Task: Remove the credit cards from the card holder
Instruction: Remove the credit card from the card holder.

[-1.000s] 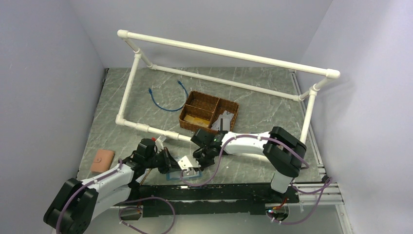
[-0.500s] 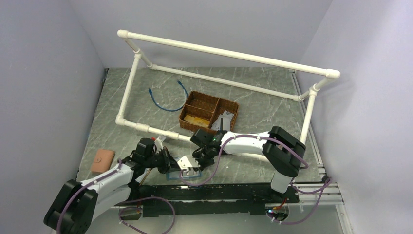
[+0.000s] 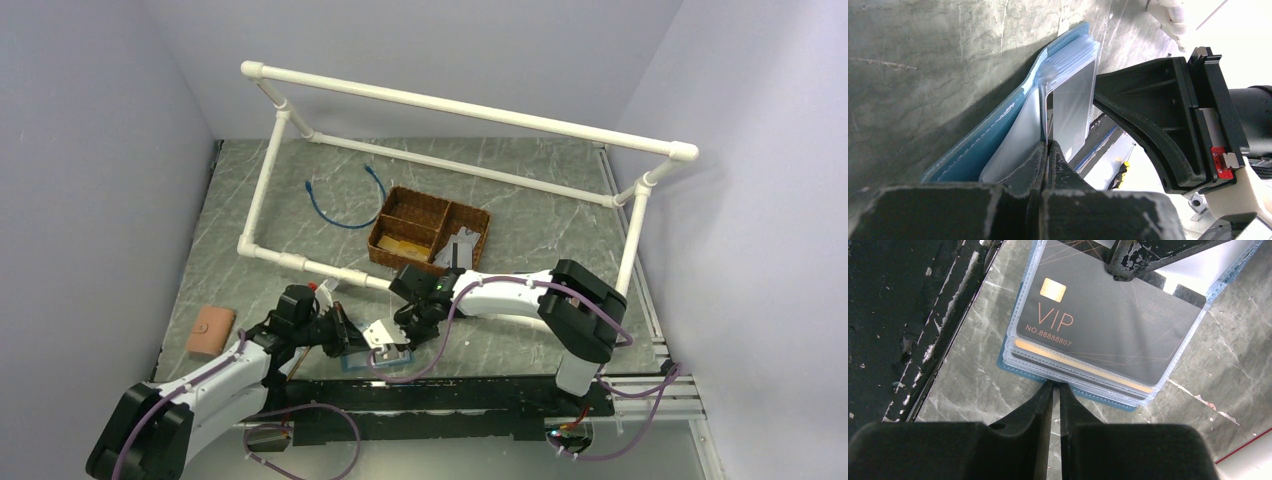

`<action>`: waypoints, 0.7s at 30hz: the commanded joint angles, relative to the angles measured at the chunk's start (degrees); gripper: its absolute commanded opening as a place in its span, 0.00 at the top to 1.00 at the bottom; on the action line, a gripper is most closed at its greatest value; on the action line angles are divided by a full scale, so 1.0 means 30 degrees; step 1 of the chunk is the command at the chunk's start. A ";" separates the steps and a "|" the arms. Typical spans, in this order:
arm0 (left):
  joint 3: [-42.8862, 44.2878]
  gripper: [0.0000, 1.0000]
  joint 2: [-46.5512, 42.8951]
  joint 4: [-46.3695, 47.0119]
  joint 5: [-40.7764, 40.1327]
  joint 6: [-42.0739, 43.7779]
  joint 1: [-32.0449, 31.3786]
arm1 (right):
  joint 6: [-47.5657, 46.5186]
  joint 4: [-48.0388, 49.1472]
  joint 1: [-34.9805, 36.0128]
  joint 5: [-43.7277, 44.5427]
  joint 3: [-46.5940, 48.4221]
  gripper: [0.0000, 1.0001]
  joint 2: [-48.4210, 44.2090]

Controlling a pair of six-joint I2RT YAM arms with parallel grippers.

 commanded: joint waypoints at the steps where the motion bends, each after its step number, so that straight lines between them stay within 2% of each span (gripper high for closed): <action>1: -0.0125 1.00 -0.0524 -0.0944 0.0245 0.0098 0.0120 | -0.0009 -0.1635 -0.0011 0.2425 -0.1100 0.88 0.1813; 21: 0.0139 0.95 -0.1620 -0.2423 -0.0630 0.0401 0.0120 | -0.0156 -0.2145 -0.0106 0.2937 -0.1009 0.89 0.2192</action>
